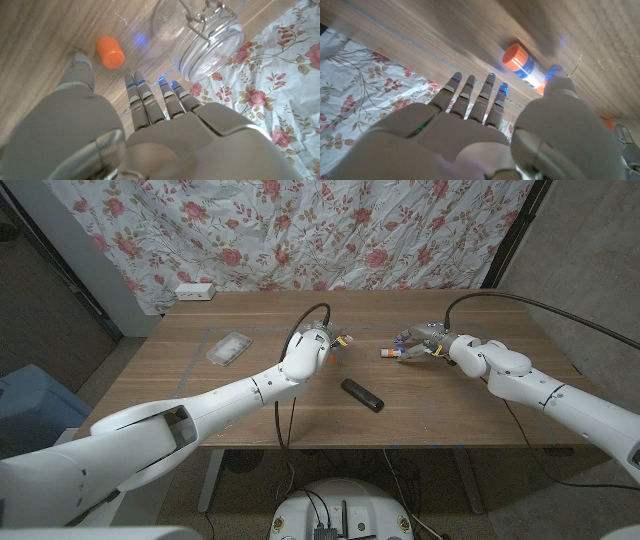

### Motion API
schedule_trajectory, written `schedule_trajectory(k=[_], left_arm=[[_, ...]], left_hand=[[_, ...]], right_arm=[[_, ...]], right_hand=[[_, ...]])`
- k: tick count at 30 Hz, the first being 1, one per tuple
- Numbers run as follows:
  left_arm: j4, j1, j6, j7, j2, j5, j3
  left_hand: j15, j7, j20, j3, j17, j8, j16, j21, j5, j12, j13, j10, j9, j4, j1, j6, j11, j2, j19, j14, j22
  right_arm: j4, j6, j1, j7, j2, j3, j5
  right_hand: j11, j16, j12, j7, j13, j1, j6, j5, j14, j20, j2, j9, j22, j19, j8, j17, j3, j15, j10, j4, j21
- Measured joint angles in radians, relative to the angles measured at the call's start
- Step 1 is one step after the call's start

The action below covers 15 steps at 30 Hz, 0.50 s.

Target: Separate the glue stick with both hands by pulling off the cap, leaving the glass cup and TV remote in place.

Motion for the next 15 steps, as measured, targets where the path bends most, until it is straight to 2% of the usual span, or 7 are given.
schedule_trajectory(k=[6, 7, 10, 15], left_arm=[[-0.007, 0.000, 0.002, -0.017, 0.002, -0.004, -0.003], [-0.027, -0.001, 0.002, -0.019, 0.010, -0.004, -0.012], [-0.027, -0.001, 0.002, -0.023, 0.010, -0.007, -0.012], [-0.044, 0.000, -0.001, -0.018, 0.016, -0.016, -0.025]], left_hand=[[0.010, 0.004, 0.000, -0.008, 0.000, 0.000, 0.000, 0.000, 0.000, 0.000, -0.007, -0.099, -0.004, 0.000, -0.025, -0.075, 0.022, 0.001, -0.028, -0.066, 0.000], [0.011, 0.006, 0.000, -0.008, 0.000, 0.000, -0.003, 0.000, 0.000, 0.000, -0.009, -0.115, -0.005, 0.000, -0.036, -0.085, 0.026, 0.003, -0.028, -0.084, 0.000], [0.007, 0.015, 0.000, -0.008, 0.000, 0.000, -0.003, 0.000, 0.000, 0.000, -0.014, -0.176, -0.005, 0.000, -0.041, -0.114, 0.040, 0.008, -0.039, -0.116, 0.000], [-0.001, 0.022, 0.000, -0.008, -0.001, -0.004, -0.003, 0.000, -0.004, 0.000, -0.018, -0.223, -0.009, 0.000, -0.045, -0.139, 0.057, 0.011, -0.039, -0.125, 0.000]], right_arm=[[0.001, 0.000, 0.003, 0.004, 0.000, 0.000, 0.001], [0.001, 0.001, 0.003, 0.014, 0.000, 0.000, 0.008], [0.001, 0.001, 0.004, 0.014, 0.000, 0.000, 0.008], [0.001, 0.003, 0.005, 0.026, 0.000, 0.003, 0.023]], right_hand=[[0.010, -0.011, -0.001, 0.003, 0.004, -0.029, -0.044, 0.008, -0.030, 0.011, -0.018, 0.000, 0.000, -0.012, 0.000, 0.000, -0.018, 0.002, -0.046, 0.008, 0.000], [0.014, -0.013, -0.005, 0.006, 0.005, -0.035, -0.051, 0.011, -0.035, 0.012, -0.012, 0.000, 0.000, -0.020, 0.000, 0.000, -0.021, 0.006, -0.054, 0.007, 0.000], [0.022, -0.022, -0.005, 0.012, 0.005, -0.062, -0.078, 0.020, -0.055, 0.019, -0.019, -0.003, 0.000, -0.027, 0.000, 0.000, -0.034, 0.027, -0.082, 0.017, 0.000], [0.031, -0.029, -0.005, 0.026, 0.003, -0.113, -0.113, 0.025, -0.073, 0.030, -0.024, -0.005, 0.000, -0.037, -0.005, 0.000, -0.053, 0.059, -0.117, 0.036, 0.000]])
